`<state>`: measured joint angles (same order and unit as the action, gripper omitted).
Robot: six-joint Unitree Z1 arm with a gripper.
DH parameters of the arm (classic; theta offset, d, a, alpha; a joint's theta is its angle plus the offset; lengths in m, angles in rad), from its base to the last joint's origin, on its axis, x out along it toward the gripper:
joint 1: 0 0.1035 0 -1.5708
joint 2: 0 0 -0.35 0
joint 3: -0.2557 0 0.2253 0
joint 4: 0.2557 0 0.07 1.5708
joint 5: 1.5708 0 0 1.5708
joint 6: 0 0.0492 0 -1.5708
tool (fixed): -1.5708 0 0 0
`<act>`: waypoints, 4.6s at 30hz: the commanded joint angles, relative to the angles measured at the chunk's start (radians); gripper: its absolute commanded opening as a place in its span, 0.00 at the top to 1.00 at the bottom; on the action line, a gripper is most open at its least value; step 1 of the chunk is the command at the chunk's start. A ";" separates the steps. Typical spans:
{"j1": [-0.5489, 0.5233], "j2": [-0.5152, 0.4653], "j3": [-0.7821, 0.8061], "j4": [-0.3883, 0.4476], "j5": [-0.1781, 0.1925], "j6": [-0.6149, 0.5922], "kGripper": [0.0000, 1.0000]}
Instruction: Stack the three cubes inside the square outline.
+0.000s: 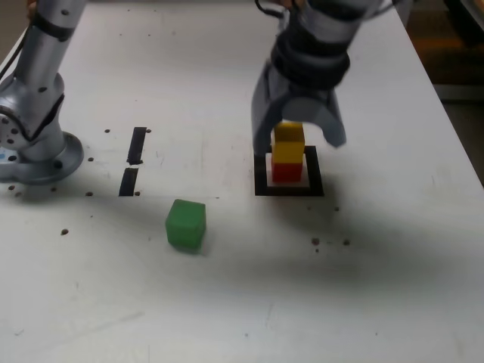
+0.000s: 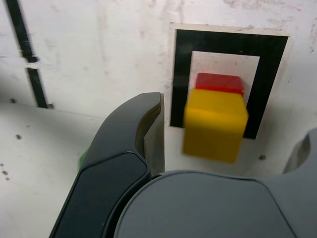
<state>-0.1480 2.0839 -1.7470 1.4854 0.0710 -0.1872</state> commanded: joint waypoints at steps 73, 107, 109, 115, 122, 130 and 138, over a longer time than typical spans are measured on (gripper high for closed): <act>-0.393 -0.328 0.182 0.058 0.032 -0.193 0.85; -0.061 -0.057 -0.072 0.074 0.027 -0.029 0.85; -0.056 -0.050 -0.070 0.064 0.026 -0.025 0.85; -0.052 -0.030 -0.074 0.035 0.018 -0.022 0.85; -0.047 -0.024 -0.067 0.029 0.018 -0.021 0.84; -0.044 -0.024 -0.057 0.014 0.021 -0.021 0.84; -0.036 -0.023 -0.035 0.004 0.019 -0.021 0.81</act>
<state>-0.1860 2.0609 -1.7826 1.4906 0.0910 -0.2090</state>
